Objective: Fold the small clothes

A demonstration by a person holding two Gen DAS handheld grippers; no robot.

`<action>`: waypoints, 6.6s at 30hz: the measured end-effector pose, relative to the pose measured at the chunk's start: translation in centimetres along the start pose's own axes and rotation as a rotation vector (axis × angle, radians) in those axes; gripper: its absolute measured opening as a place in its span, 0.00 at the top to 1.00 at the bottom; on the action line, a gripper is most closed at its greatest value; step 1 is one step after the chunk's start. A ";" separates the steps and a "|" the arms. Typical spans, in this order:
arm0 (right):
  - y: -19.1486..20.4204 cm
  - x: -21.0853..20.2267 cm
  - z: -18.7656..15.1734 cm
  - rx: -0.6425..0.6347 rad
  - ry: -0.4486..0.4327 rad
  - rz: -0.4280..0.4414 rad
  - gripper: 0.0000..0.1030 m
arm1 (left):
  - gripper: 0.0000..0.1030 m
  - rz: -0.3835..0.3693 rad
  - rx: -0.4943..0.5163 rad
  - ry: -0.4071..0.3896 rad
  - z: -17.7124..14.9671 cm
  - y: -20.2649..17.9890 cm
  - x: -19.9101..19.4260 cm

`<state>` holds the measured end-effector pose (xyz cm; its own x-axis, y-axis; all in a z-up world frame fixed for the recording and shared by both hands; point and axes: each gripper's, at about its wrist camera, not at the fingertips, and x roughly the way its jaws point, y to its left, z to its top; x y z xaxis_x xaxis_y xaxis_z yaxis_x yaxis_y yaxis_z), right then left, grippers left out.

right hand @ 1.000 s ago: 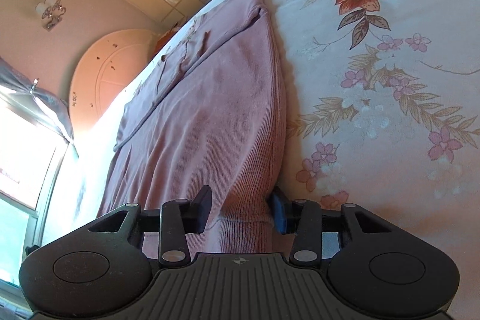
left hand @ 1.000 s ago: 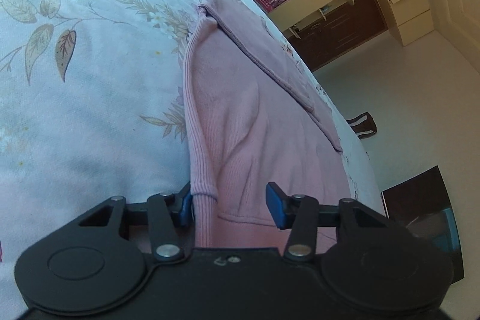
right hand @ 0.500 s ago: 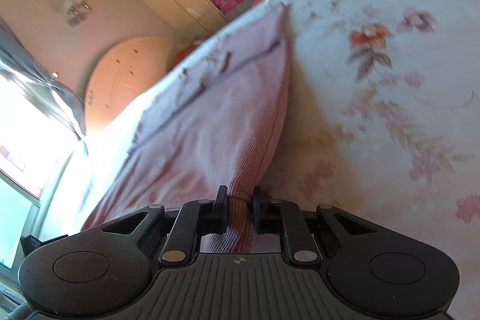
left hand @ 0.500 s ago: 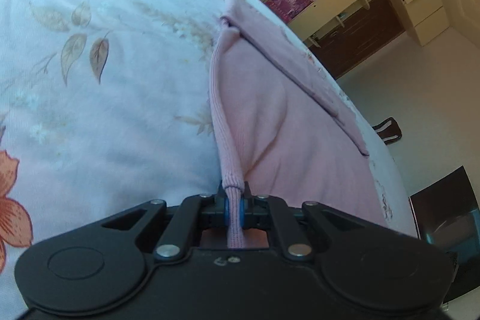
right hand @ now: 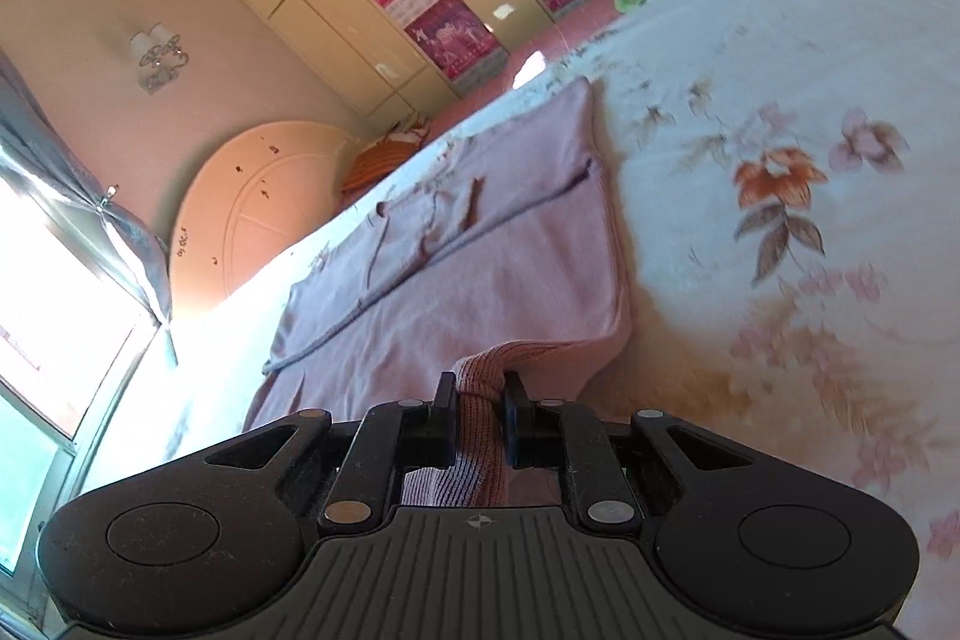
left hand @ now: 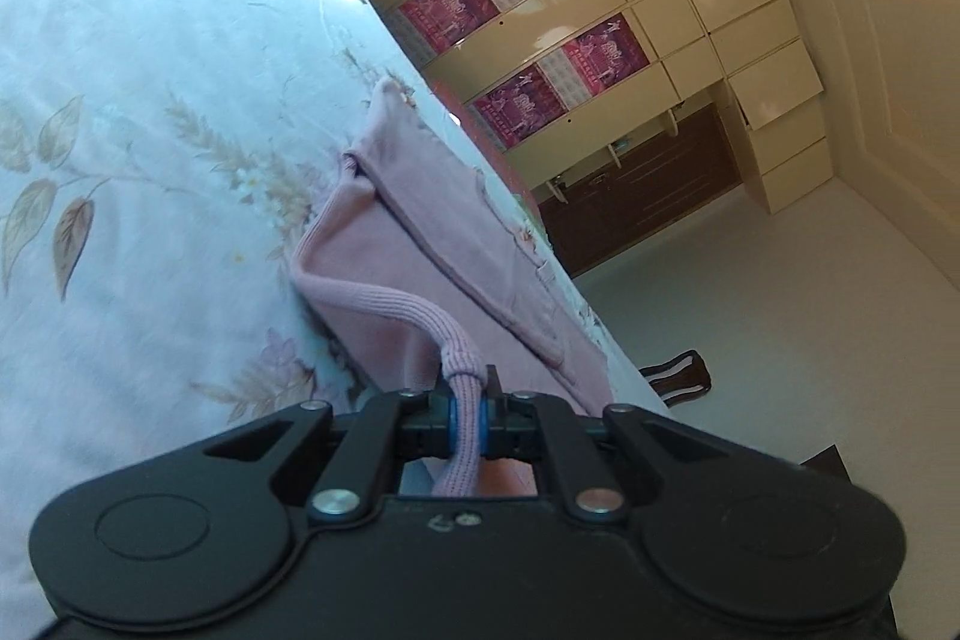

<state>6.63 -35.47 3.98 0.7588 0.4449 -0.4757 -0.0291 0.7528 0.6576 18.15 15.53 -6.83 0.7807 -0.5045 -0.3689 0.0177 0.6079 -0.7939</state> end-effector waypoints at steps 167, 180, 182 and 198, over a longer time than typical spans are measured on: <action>3.5 30.8 10.8 -0.541 -0.035 -0.247 0.77 | 0.22 0.130 0.937 0.153 3.0 -11.1 31.4; 6.6 28.6 8.3 -0.612 0.027 -0.232 0.77 | 0.22 0.189 0.877 0.139 2.9 -11.6 29.4; 7.7 29.4 6.6 -0.606 0.065 -0.195 0.77 | 0.21 0.209 0.889 0.179 1.8 -11.5 29.8; 3.1 26.4 3.8 -0.634 0.157 -0.369 0.71 | 0.18 0.403 0.871 0.131 3.7 -3.7 20.3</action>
<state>29.04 -23.24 -4.38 0.6918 0.1373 -0.7089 -0.1957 0.9807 -0.0012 36.22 5.34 -9.55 0.7545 -0.1909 -0.6280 0.2620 0.9648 0.0215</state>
